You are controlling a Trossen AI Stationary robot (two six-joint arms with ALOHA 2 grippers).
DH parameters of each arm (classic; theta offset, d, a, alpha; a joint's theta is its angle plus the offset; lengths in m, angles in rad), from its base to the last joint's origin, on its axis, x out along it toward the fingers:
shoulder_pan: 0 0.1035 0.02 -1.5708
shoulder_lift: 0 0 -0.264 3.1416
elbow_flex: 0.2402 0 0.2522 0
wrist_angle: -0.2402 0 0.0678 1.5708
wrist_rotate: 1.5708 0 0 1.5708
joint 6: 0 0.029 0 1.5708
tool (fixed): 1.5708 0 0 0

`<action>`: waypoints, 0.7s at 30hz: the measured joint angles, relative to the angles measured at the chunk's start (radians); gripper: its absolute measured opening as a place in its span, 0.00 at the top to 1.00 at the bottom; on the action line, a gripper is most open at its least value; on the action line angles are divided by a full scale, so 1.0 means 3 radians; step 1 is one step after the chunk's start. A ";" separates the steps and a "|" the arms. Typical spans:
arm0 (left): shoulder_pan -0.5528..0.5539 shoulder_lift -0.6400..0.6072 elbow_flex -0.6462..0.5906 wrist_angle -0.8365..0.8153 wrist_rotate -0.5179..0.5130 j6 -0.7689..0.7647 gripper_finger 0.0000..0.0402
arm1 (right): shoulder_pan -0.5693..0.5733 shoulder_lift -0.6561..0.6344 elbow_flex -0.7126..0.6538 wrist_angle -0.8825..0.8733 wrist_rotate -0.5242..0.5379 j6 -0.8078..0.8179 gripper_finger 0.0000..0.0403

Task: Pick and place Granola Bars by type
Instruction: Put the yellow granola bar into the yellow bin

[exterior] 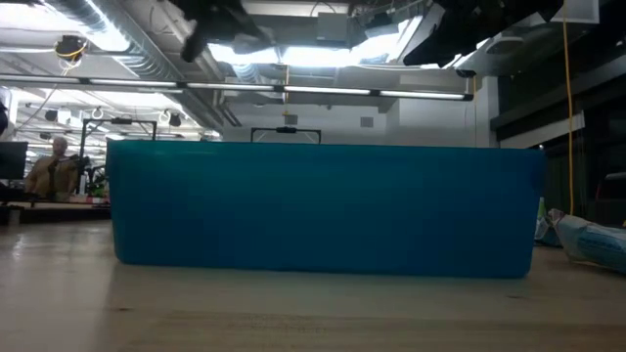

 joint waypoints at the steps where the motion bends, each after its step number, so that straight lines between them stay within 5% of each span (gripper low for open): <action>1: 0.0050 0.0097 0.0076 0.0026 0.0093 0.0037 0.96 | 0.0000 0.0000 0.0000 0.0000 0.0000 0.0000 0.89; 9: 0.0216 0.0641 0.0593 0.0029 0.0459 0.0471 0.96 | 0.0001 0.0000 0.0000 0.0000 0.0000 0.0009 0.89; 21: 0.0256 0.0995 0.0493 -0.0362 0.0403 0.0590 0.96 | 0.0000 0.0000 0.0000 -0.0001 0.0001 0.0002 0.89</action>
